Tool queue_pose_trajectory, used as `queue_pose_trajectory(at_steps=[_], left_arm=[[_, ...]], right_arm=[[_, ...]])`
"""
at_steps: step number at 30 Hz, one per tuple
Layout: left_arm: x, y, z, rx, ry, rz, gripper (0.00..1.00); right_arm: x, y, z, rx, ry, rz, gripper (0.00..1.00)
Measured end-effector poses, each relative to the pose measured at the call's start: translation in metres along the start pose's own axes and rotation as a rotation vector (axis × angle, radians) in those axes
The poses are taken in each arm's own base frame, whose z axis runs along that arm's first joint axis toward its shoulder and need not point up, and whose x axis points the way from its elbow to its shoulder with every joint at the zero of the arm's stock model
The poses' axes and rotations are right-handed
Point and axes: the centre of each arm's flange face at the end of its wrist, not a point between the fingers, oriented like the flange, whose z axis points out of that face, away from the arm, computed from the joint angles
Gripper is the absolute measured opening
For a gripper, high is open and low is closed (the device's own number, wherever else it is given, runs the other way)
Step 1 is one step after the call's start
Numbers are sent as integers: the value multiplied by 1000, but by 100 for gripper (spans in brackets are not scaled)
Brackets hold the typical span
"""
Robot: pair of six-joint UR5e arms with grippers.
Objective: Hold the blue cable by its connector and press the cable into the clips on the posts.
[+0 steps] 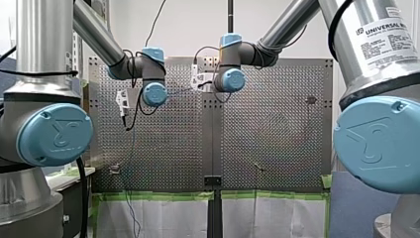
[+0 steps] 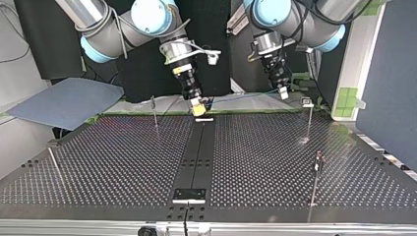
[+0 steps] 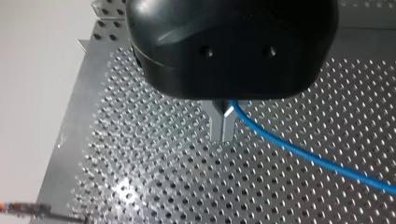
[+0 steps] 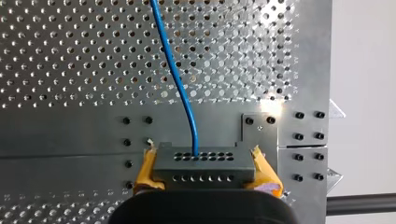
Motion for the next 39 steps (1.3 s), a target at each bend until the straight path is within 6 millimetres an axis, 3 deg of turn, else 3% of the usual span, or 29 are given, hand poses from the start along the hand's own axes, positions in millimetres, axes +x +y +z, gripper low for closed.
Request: queue_pose_trajectory(at_steps=[6,17,32,39], left_arm=[[-10,11,12,-25,-7,-13,1],[-25,13,27,-39,-26,-50,1],[-79,12,67,-85,-53,-90,1],[-112,25,84,-98,-94,-146,1]], right_arm=[[9,-4,5,6,20,2,0],[18,-12,9,19,38,4,0],[48,-21,23,34,81,10,0],[54,-27,25,44,90,15,0]])
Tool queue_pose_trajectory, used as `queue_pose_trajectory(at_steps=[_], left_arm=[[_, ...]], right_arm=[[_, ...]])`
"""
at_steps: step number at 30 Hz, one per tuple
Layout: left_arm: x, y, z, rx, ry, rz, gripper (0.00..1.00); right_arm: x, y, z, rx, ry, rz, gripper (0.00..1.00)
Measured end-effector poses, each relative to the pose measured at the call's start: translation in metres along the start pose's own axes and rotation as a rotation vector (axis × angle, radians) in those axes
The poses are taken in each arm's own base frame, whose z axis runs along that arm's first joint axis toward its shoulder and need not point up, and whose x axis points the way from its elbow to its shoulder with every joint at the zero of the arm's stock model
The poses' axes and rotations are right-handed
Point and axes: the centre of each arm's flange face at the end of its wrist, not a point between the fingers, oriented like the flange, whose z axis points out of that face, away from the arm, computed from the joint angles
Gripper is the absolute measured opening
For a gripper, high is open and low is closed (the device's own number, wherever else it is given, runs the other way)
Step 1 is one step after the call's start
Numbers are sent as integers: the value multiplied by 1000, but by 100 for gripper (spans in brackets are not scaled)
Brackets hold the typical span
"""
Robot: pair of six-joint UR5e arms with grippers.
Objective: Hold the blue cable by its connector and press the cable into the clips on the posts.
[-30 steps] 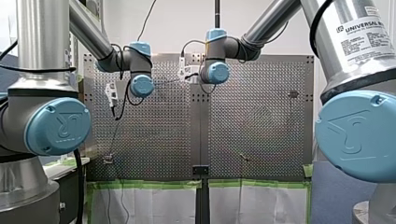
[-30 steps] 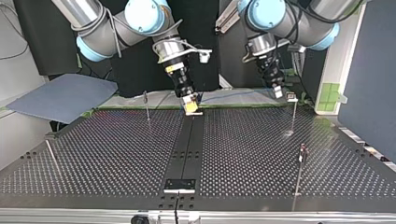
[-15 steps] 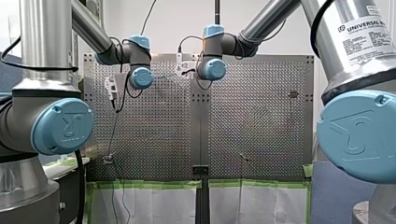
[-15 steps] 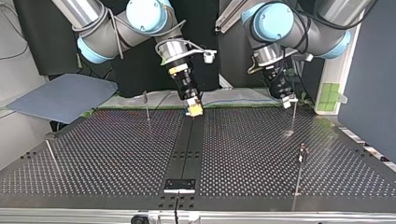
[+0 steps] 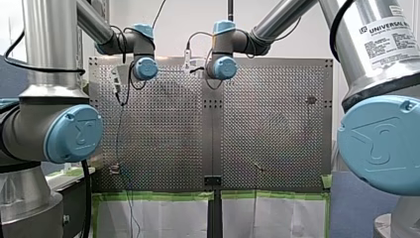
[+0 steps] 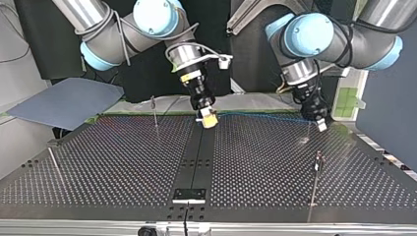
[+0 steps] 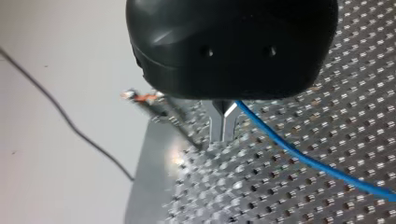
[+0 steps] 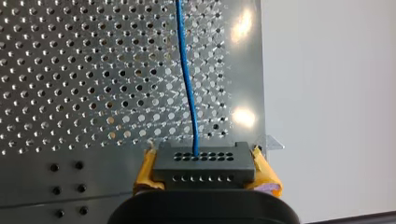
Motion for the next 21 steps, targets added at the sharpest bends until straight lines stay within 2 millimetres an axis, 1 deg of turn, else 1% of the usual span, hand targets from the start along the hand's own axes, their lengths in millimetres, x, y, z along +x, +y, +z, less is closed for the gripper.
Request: queue_pose_trajectory(at_steps=[3,10,14,21], left_arm=[[-13,7,6,3,-17,-13,1],[-30,19,23,9,-40,-19,1],[-35,20,31,21,-49,-19,1],[-48,16,45,41,-70,-30,1]], right_arm=[[4,-4,2,4,9,3,0],[12,-12,5,9,24,14,0],[16,-15,8,12,34,22,0],[25,-17,16,19,52,34,0]])
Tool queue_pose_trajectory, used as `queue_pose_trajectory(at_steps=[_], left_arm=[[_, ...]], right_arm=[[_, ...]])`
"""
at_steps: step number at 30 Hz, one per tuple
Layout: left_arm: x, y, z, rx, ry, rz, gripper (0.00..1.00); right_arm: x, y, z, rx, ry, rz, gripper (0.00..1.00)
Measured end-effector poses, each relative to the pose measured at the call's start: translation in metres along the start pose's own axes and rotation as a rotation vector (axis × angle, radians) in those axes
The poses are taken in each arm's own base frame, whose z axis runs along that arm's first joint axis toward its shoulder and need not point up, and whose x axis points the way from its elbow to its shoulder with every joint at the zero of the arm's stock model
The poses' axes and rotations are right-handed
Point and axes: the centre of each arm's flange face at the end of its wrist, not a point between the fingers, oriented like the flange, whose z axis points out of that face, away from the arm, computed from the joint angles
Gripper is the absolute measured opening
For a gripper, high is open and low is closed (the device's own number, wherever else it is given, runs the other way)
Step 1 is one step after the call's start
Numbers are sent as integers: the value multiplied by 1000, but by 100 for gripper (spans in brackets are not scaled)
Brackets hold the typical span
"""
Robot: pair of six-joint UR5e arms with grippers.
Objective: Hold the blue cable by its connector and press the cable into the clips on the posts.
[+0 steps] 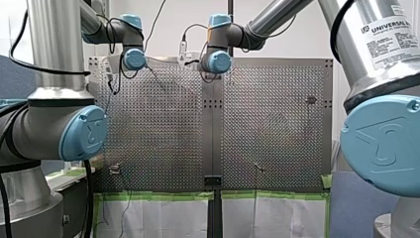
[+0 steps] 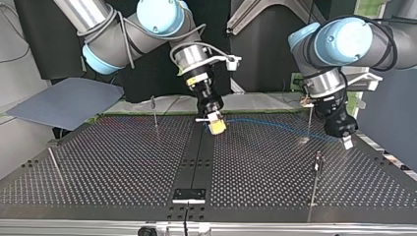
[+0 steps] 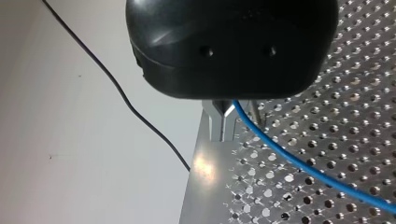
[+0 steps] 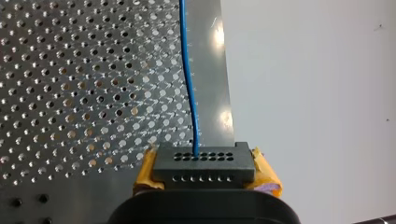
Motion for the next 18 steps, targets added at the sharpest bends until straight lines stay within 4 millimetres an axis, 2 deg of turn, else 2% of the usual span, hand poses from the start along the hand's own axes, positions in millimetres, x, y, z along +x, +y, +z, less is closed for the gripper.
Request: queue_pose_trajectory(at_steps=[11,18], left_arm=[[14,-2,24,21,28,-17,1],[3,-1,38,27,5,-41,1]], right_arm=[[-9,1,9,0,-15,2,0],[-7,4,12,-5,-14,1,0]])
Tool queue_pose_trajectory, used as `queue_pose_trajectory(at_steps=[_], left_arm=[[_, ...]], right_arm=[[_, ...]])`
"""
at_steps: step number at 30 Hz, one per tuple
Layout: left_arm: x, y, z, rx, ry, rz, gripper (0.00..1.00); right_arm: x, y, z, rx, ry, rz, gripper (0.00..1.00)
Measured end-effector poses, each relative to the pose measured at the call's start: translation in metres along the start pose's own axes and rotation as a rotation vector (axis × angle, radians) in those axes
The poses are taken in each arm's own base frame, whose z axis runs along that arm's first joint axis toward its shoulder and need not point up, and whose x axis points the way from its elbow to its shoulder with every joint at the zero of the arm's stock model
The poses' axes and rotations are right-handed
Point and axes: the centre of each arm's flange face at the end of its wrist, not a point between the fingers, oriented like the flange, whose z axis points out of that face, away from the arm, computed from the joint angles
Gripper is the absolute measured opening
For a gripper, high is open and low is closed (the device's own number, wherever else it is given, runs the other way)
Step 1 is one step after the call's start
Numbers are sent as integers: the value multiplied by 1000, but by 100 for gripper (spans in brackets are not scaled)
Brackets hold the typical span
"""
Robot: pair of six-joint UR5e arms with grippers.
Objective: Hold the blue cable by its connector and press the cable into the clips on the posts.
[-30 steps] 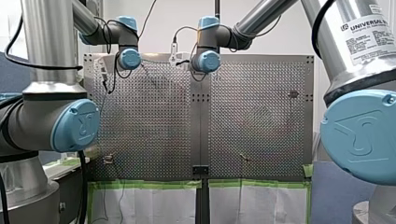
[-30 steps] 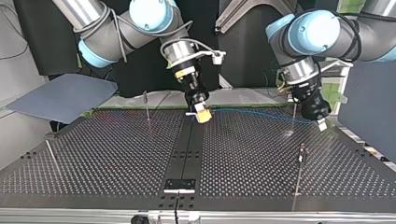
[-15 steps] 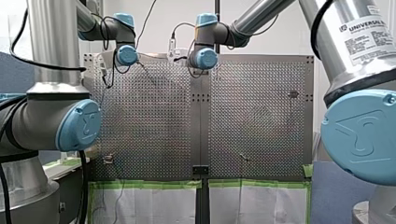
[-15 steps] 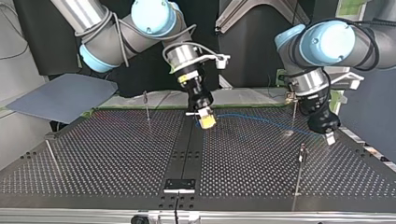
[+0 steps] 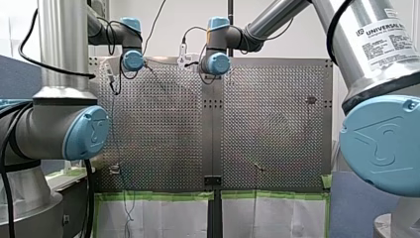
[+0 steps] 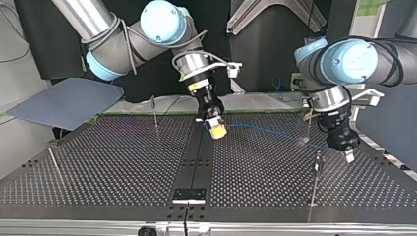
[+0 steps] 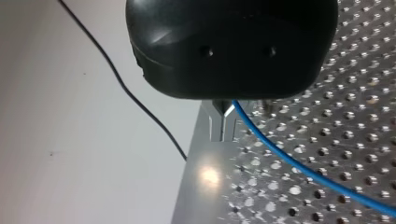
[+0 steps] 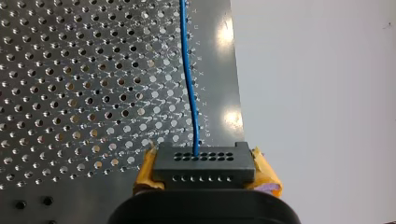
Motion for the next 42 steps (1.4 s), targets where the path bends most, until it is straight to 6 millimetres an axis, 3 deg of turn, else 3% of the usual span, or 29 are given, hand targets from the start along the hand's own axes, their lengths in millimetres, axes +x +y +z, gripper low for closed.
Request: queue_pose_trajectory(at_steps=[12,30,42], left_arm=[[-8,7,18,5,-23,-31,1],[-5,11,20,7,-11,-34,1],[24,11,37,52,7,-47,1]], right_arm=[[1,1,2,-1,-1,-1,0],[0,7,4,-9,-4,-2,0],[-4,20,7,-29,-11,-6,0]])
